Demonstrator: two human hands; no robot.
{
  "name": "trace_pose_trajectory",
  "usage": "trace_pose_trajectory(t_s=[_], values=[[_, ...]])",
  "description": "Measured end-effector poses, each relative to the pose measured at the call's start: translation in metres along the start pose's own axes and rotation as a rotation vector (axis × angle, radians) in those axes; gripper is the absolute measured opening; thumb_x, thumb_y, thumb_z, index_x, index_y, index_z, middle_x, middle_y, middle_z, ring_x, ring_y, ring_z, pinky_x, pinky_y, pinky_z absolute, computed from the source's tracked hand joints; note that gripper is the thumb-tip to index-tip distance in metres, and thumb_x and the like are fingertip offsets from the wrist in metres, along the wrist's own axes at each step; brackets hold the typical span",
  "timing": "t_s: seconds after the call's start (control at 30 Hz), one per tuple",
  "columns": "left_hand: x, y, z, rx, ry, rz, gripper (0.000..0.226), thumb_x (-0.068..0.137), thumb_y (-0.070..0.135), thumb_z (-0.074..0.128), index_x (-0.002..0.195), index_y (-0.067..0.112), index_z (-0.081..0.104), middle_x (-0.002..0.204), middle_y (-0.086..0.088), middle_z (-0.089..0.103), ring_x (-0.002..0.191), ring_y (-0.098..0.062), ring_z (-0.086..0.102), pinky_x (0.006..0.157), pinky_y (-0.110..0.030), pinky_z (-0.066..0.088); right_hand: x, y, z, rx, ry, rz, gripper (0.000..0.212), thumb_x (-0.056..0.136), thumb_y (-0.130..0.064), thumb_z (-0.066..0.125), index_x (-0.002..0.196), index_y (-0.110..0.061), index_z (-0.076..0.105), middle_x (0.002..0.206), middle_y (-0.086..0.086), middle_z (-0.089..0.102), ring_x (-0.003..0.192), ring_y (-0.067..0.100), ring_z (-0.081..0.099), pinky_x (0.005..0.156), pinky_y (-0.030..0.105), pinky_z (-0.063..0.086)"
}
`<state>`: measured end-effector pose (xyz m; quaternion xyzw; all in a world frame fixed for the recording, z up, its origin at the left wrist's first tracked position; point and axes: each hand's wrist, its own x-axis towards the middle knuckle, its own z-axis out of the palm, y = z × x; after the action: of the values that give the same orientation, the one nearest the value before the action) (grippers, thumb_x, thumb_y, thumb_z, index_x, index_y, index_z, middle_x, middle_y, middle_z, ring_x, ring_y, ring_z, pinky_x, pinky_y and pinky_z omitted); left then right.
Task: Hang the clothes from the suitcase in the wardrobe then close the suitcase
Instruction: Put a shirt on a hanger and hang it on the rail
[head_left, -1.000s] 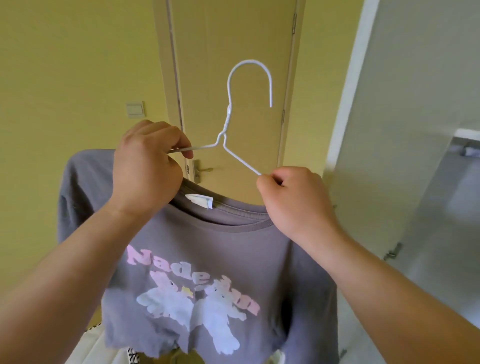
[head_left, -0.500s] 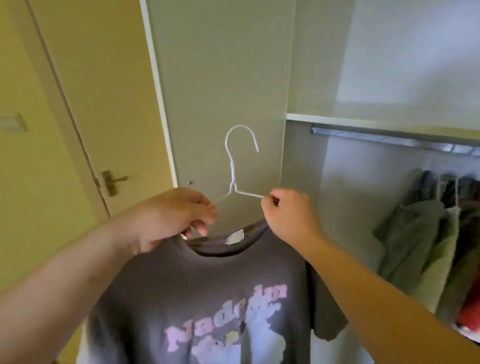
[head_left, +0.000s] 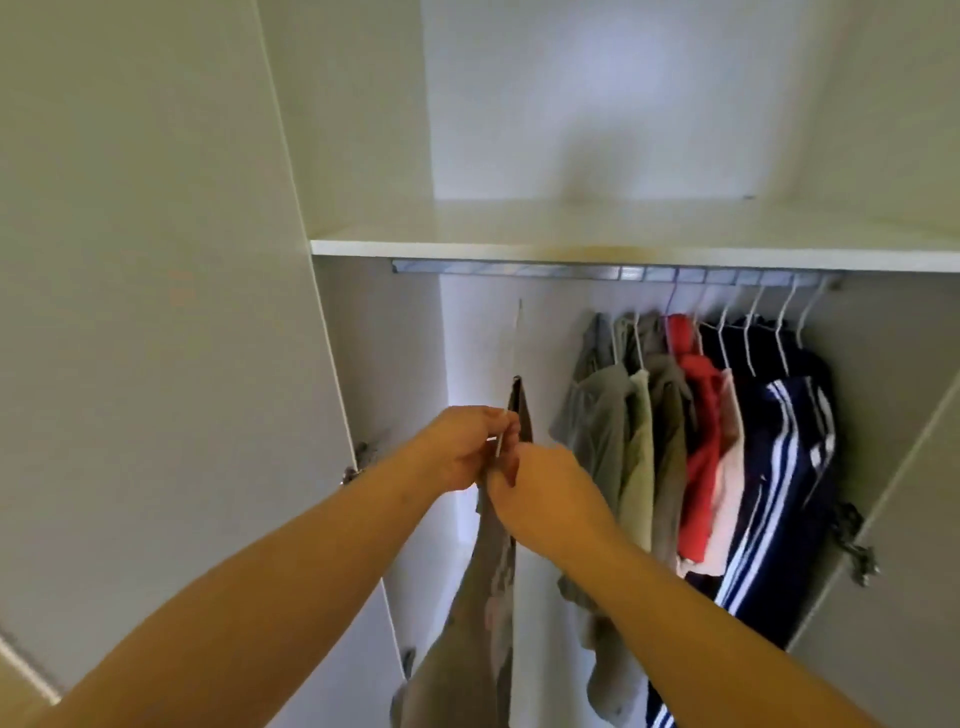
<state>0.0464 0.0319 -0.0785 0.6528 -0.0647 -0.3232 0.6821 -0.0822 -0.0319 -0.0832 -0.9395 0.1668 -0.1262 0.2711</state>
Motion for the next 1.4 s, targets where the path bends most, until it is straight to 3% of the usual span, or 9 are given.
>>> trace_pose_trajectory(t_s=[0.07, 0.23, 0.37, 0.57, 0.77, 0.93, 1.03, 1.27, 1.4], values=[[0.034, 0.007, 0.024, -0.005, -0.074, 0.010, 0.013, 0.100, 0.009, 0.061, 0.099, 0.004, 0.072, 0.090, -0.011, 0.072, 0.083, -0.022, 0.066, 0.076, -0.035, 0.060, 0.015, 0.019, -0.004, -0.058, -0.025, 0.082, 0.026, 0.104, -0.039, 0.047, 0.084, -0.028, 0.059, 0.082, -0.004, 0.064, 0.075, 0.017, 0.064, 0.076, 0.033, 0.058], [0.112, 0.031, 0.067, -0.047, -0.213, 0.050, 0.005, 0.097, 0.005, 0.064, 0.099, 0.005, 0.068, 0.090, -0.011, 0.070, 0.081, -0.021, 0.067, 0.080, -0.034, 0.056, 0.067, 0.062, -0.015, -0.228, 0.043, 0.248, 0.024, 0.104, -0.022, 0.048, 0.080, -0.020, 0.050, 0.072, -0.003, 0.048, 0.064, 0.017, 0.052, 0.048, 0.020, 0.028], [0.165, 0.053, 0.094, -0.046, -0.308, 0.075, 0.009, 0.098, 0.001, 0.060, 0.101, 0.008, 0.064, 0.089, -0.007, 0.068, 0.074, -0.017, 0.067, 0.064, -0.027, 0.054, 0.119, 0.081, -0.017, -0.304, 0.108, 0.362, 0.007, 0.097, -0.011, 0.051, 0.093, -0.016, 0.054, 0.088, 0.004, 0.062, 0.092, 0.030, 0.066, 0.059, 0.029, 0.039], [0.232, 0.071, 0.120, -0.089, -0.328, 0.069, 0.014, 0.096, 0.002, 0.064, 0.109, 0.008, 0.062, 0.087, -0.009, 0.068, 0.054, -0.012, 0.070, 0.048, -0.020, 0.052, 0.175, 0.103, -0.014, -0.369, 0.199, 0.444, 0.035, 0.096, -0.006, 0.050, 0.130, -0.012, 0.048, 0.117, 0.012, 0.065, 0.103, 0.032, 0.066, 0.068, 0.033, 0.045], [0.277, 0.073, 0.132, -0.046, -0.317, 0.059, 0.010, 0.095, 0.002, 0.066, 0.092, 0.010, 0.061, 0.085, -0.013, 0.067, 0.067, -0.021, 0.066, 0.050, -0.023, 0.056, 0.208, 0.120, -0.014, -0.363, 0.239, 0.487, 0.022, 0.100, -0.013, 0.041, 0.119, -0.014, 0.050, 0.099, 0.010, 0.054, 0.078, 0.030, 0.045, 0.071, 0.035, 0.042], [0.296, 0.054, 0.134, 0.292, -0.278, 0.239, 0.001, 0.095, 0.011, 0.070, 0.095, 0.011, 0.071, 0.092, -0.011, 0.074, 0.080, -0.022, 0.071, 0.077, -0.036, 0.063, 0.216, 0.140, -0.002, -0.417, 0.163, 0.527, 0.026, 0.098, -0.012, 0.048, 0.122, -0.015, 0.054, 0.119, 0.011, 0.064, 0.097, 0.034, 0.062, 0.081, 0.038, 0.052], [0.299, 0.055, 0.136, 0.376, -0.274, 0.296, 0.006, 0.095, 0.012, 0.070, 0.099, 0.009, 0.073, 0.089, -0.009, 0.073, 0.078, -0.018, 0.071, 0.064, -0.025, 0.061, 0.219, 0.152, -0.003, -0.480, 0.160, 0.519, 0.028, 0.099, -0.013, 0.049, 0.127, -0.016, 0.054, 0.123, 0.006, 0.064, 0.111, 0.027, 0.064, 0.080, 0.033, 0.050], [0.293, 0.065, 0.123, 0.895, -0.083, 0.648, 0.033, 0.102, 0.035, 0.055, 0.088, 0.010, 0.072, 0.081, -0.005, 0.070, 0.078, -0.020, 0.066, 0.073, -0.030, 0.052, 0.215, 0.159, -0.029, -0.361, 0.468, 0.360, 0.031, 0.106, -0.038, 0.035, 0.109, -0.019, 0.059, 0.101, 0.003, 0.061, 0.077, 0.026, 0.060, 0.047, 0.027, 0.025], [0.258, 0.066, 0.109, 0.924, -0.058, 0.785, 0.016, 0.102, 0.033, 0.056, 0.092, 0.023, 0.063, 0.082, 0.005, 0.064, 0.076, -0.010, 0.060, 0.068, -0.024, 0.045, 0.206, 0.153, -0.045, -0.208, 0.627, 0.190, 0.055, 0.102, -0.053, 0.017, 0.095, -0.018, 0.059, 0.079, -0.002, 0.059, 0.065, 0.019, 0.055, 0.049, 0.030, 0.040]])
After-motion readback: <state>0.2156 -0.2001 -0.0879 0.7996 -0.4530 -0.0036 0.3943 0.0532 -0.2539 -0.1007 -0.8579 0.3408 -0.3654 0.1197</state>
